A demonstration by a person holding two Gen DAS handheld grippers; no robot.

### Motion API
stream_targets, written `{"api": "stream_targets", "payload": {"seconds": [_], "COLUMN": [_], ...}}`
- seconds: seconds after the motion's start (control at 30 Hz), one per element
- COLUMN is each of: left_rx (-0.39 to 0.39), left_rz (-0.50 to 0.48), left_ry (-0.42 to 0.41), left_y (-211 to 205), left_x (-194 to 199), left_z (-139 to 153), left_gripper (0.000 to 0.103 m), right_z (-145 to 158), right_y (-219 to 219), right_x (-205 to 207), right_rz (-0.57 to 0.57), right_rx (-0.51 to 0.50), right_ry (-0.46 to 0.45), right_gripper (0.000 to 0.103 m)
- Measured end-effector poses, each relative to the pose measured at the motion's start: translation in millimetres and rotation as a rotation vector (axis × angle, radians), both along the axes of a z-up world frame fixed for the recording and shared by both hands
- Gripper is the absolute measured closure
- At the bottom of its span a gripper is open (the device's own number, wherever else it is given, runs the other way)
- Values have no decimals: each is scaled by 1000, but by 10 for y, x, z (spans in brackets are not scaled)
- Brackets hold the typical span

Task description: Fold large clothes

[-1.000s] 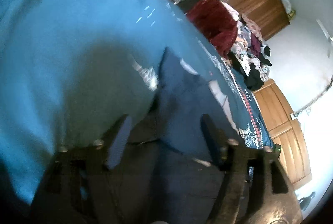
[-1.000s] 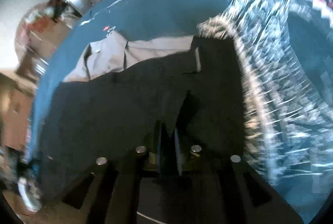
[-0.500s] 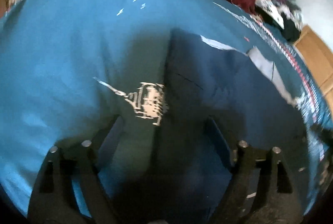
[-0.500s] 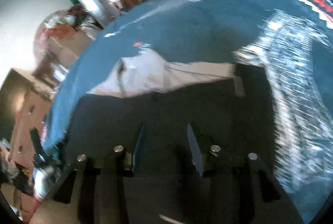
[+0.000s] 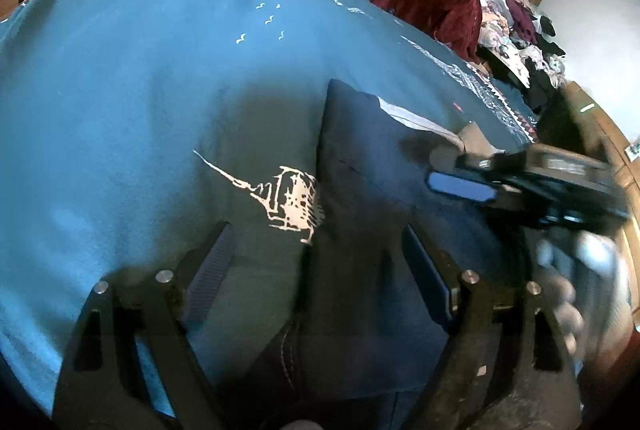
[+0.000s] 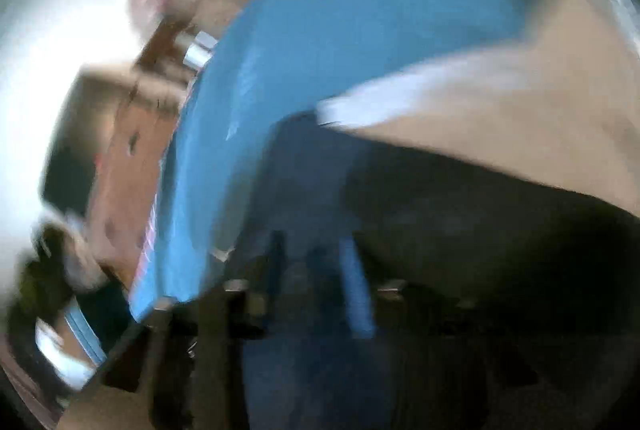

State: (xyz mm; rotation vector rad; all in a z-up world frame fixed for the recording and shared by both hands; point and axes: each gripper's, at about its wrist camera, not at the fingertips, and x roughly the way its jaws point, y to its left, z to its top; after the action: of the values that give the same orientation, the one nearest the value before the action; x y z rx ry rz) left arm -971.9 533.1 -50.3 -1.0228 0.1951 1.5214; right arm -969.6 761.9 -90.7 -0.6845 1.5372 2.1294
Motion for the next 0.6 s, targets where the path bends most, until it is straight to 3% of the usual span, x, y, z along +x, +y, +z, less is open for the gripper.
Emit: {"api": "stream_targets", "payload": {"seconds": [0.03,0.13,0.3,0.33,0.37,0.4,0.5,0.6], "left_rx": [1,1,0,-2,-3,-6,-13,-22], "left_rz": [0,-5,-9,-10,-11,-12,-15,-18], "left_ry": [-1,-5,-10,-10,-9,-8,-1,8], "left_y": [15,72,80,81,83,85,130,148], "left_x": [22,43,49,50,49,52,84,101], "left_z": [-2,18,20,20,24,25,49,52], "left_gripper": [18,17,16,15,15,15,14,14], "right_z": [-95,-139,-65,-41,-13,13,-13,30], "right_y": [67,123,12,-48,-107,-176,-310,-466], "right_x": [175,621,1314,1562,1738,1987,2751,3416], "right_rz": [-44,-123,-166,-183,-198,-223,-317,-430], "right_rx": [-50,-77,-49,-37,-29,-22,-30,-27], "right_ry": [29,64,50,45,30,1,-13,-53], "right_gripper": [103,103,103,100,81,72,71,76]}}
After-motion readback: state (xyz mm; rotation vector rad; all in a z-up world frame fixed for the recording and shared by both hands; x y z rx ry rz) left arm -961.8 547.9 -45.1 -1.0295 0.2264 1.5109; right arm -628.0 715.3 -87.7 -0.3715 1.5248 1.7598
